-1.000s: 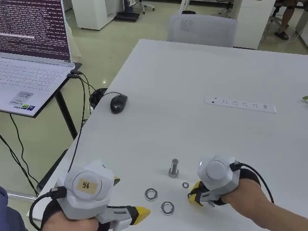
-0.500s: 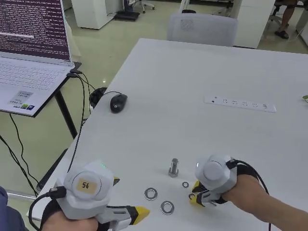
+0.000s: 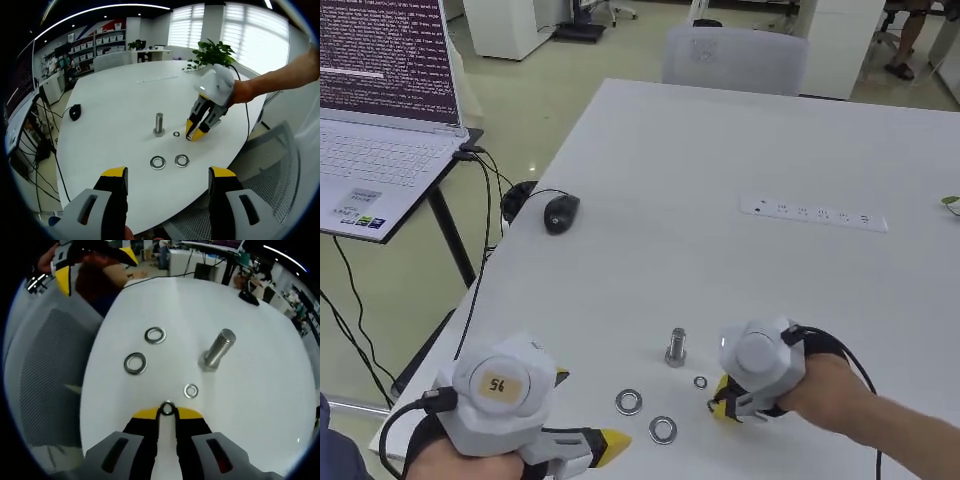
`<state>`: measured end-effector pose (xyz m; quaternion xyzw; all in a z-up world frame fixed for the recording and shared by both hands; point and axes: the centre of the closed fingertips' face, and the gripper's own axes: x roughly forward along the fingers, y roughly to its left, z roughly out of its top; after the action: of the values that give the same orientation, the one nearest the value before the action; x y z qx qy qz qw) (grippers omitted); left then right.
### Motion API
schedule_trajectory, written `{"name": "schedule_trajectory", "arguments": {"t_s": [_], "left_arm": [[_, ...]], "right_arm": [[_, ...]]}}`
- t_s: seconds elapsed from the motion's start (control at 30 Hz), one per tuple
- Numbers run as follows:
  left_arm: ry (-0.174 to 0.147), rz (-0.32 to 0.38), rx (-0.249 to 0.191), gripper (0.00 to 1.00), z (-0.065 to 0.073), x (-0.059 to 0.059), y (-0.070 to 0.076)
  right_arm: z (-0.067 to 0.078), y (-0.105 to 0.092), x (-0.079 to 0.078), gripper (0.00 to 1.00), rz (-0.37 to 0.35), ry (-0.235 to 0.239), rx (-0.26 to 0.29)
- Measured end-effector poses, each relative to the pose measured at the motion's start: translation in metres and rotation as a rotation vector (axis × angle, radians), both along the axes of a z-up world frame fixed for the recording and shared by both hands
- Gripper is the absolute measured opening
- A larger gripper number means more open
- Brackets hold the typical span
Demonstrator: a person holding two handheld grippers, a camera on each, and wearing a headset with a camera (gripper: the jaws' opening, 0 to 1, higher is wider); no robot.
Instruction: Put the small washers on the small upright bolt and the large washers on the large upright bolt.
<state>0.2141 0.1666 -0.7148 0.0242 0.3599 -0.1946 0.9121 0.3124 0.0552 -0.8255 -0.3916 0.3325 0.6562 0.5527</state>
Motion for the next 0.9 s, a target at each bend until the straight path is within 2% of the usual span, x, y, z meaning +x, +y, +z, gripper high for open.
{"name": "schedule_trajectory", "arguments": {"t_s": [0.07,0.23,0.6,0.8,0.9], "left_arm": [[0.000,0.000,0.002,0.65,0.000,0.000,0.000],[0.000,0.001,0.004,0.65,0.000,0.000,0.001],[-0.003,0.005,0.005,0.65,0.002,0.001,0.003],[-0.004,0.004,0.001,0.64,0.002,0.002,0.002],[-0.003,0.002,-0.001,0.64,0.001,0.002,0.001]], "right_arm": [[0.000,-0.001,0.000,0.13,-0.036,0.011,0.014],[0.000,-0.001,0.000,0.13,-0.068,0.006,0.029],[0.003,-0.003,-0.003,0.13,-0.163,0.039,0.073],[0.005,-0.017,-0.007,0.13,-0.224,0.049,0.088],[0.007,-0.028,-0.003,0.13,-0.266,0.043,0.095]]}}
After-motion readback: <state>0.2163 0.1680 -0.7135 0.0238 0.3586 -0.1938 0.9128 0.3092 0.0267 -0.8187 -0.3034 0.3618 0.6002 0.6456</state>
